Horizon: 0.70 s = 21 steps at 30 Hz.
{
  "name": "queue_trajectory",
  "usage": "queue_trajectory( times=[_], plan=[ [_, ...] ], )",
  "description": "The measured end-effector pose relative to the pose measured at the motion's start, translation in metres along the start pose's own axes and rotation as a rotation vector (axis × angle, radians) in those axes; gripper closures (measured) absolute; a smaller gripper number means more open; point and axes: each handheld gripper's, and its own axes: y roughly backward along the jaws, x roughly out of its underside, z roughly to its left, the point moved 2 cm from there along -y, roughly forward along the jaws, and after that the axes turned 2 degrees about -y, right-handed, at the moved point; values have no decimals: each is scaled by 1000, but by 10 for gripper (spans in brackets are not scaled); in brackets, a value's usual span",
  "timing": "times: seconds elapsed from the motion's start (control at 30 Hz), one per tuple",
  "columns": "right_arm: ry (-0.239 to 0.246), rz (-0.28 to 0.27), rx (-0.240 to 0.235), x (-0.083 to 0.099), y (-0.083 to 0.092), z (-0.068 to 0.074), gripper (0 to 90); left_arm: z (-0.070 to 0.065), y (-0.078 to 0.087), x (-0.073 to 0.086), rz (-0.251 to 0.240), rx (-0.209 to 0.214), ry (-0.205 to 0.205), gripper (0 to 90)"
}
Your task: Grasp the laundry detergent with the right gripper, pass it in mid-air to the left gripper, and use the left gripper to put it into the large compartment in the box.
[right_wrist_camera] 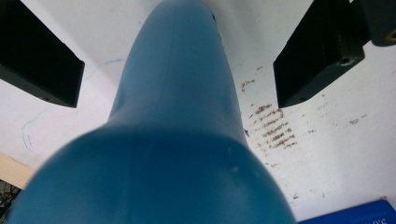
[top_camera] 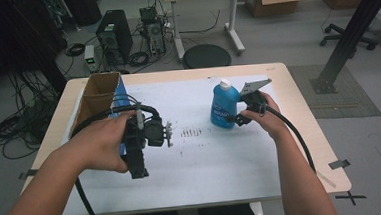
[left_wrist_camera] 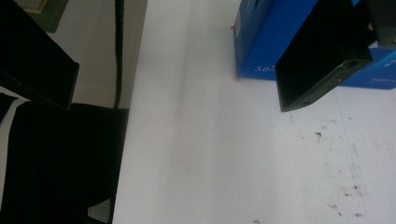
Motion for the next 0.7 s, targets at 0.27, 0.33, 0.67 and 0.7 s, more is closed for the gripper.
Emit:
queue_trajectory(
  times=[0.27, 0.33, 0.67, 0.7],
  plan=[
    [-21, -64, -3, 5, -7, 0, 16, 1, -1, -4, -1, 3, -8, 2],
    [-27, -82, 2, 6, -8, 0, 15, 1, -1, -5, 2, 6, -7, 2],
    [-47, -133, 13, 8, -15, 1, 24, 2, -6, -6, 3, 15, -8, 4],
    [-51, -143, 13, 8, -15, 1, 24, 2, -6, -6, 3, 15, -8, 4]
  ],
)
